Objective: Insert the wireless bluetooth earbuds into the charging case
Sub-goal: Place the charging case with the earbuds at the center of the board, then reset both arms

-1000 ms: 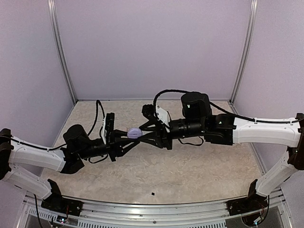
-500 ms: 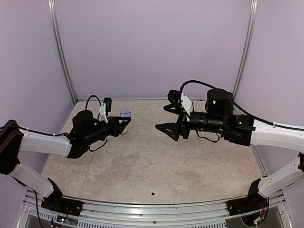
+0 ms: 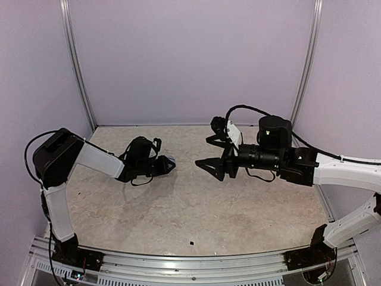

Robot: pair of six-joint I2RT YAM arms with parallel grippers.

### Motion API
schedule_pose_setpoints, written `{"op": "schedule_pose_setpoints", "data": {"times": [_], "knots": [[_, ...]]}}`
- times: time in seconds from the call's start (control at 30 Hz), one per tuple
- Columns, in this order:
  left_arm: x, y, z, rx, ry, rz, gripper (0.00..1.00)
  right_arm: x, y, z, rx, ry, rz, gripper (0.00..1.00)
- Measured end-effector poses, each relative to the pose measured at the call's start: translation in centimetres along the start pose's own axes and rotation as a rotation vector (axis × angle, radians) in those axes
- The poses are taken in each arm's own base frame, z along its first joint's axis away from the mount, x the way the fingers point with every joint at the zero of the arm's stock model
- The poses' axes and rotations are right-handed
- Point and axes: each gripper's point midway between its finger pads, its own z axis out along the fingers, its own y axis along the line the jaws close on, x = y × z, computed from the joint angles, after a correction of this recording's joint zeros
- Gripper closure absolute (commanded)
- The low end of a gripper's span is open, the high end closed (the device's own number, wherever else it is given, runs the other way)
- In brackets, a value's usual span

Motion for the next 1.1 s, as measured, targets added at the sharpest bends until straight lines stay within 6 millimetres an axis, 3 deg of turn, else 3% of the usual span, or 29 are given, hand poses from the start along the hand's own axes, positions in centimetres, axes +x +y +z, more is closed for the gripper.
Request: {"op": "schedule_pose_setpoints", "data": {"times": [0.17,0.27,0.43,0.6,0.67,0.7,0.73,0.87,0.97,1.1], "knots": [[1.0,1.9,2.2,-0.059,0.061,-0.034,0.90,0.2,0.1,-0.1,0.000,0.003,0.005,0.14],[1.2,2.3,3.2,-0.077,0.086,-0.042,0.83,0.1,0.1,-0.2,0.001,-0.001,0.006,0.14],[0.9,2.3,3.8,-0.091,0.101,-0.049,0.48,-0.3,0.0,-0.5,0.005,-0.011,0.007,0.13],[0.0,2.2,3.6,-0.111,0.074,-0.049,0.23,-0.3,0.0,-0.7,0.009,-0.016,0.016,0.11],[-0.2,2.3,3.2,-0.130,0.070,-0.050,0.17,-0.2,0.0,-0.8,0.010,-0.015,0.022,0.10],[-0.3,2.5,2.9,-0.141,0.070,-0.051,0.05,-0.2,-0.1,-0.8,0.010,-0.014,0.026,0.09],[-0.2,2.6,2.6,-0.150,0.072,-0.050,0.02,-0.1,-0.1,-0.8,0.012,-0.013,0.028,0.09],[0.0,2.6,0.5,-0.208,0.071,-0.024,0.01,0.4,-0.5,-1.0,0.023,-0.012,0.046,0.06],[-0.4,1.1,-1.6,-0.228,0.049,0.024,0.01,0.5,-1.2,-1.5,0.041,-0.016,0.067,0.04],[-2.7,-3.0,-5.1,-0.191,-0.034,0.110,0.01,0.7,-2.8,-2.3,0.081,-0.028,0.114,0.00]]}}
